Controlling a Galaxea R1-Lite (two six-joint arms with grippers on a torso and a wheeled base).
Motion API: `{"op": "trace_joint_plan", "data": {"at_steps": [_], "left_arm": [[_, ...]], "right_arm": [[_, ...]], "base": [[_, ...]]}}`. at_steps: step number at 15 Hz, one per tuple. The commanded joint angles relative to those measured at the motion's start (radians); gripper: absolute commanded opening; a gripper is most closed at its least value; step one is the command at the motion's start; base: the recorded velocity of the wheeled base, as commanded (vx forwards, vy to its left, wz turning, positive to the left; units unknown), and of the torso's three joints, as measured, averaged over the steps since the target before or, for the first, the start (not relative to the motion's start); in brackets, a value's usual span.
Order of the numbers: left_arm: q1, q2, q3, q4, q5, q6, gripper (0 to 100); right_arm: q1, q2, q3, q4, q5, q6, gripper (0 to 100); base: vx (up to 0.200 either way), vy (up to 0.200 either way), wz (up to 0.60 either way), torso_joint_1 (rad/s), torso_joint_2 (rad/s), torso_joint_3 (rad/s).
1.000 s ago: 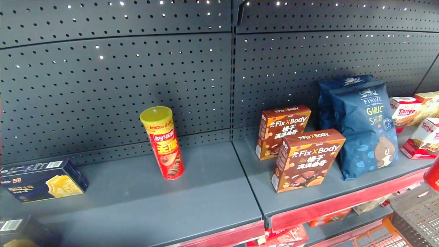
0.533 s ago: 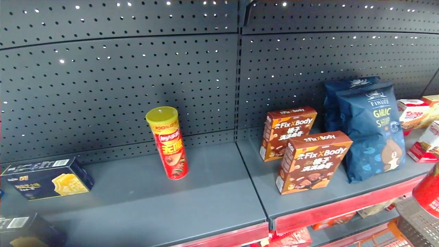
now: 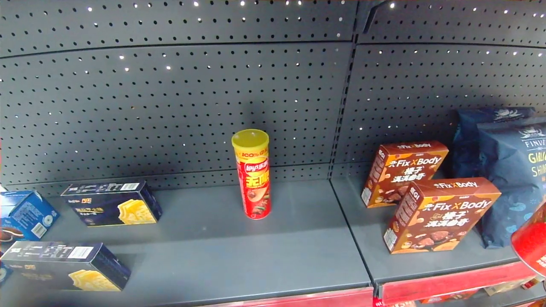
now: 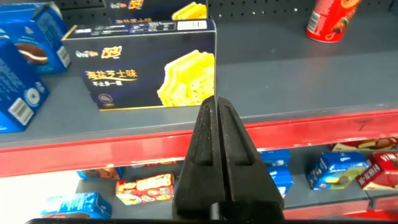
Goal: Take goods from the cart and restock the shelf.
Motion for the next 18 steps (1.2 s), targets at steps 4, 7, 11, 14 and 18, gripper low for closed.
{"op": "trace_joint_plan", "data": {"at_steps": [4, 7, 11, 14, 18], "left_arm": [[0.0, 0.001, 0.0, 0.0, 0.0, 0.0, 0], [0.0, 0.001, 0.0, 0.0, 0.0, 0.0, 0], [0.0, 0.001, 0.0, 0.0, 0.0, 0.0, 0], [0.0, 0.001, 0.0, 0.0, 0.0, 0.0, 0], [-0.002, 0.001, 0.0, 0.0, -0.019, 0.019, 0]], "right_arm": [[0.146, -0.06, -0.024, -0.003, 0.067, -0.003, 0], [0.385, -0.028, -0.029, -0.035, 0.071, 0.103, 0], [0.424, 0.043, -0.01, -0.036, 0.071, 0.123, 0], [0.419, 0.081, 0.027, -0.075, 0.044, 0.115, 0], [0.496, 0.138, 0.05, -0.082, 0.015, 0.118, 0]], "base": [[0.0, 0.0, 0.0, 0.0, 0.0, 0.0], [0.0, 0.0, 0.0, 0.0, 0.0, 0.0], [0.0, 0.0, 0.0, 0.0, 0.0, 0.0], [0.0, 0.0, 0.0, 0.0, 0.0, 0.0], [0.0, 0.0, 0.0, 0.0, 0.0, 0.0]]}}
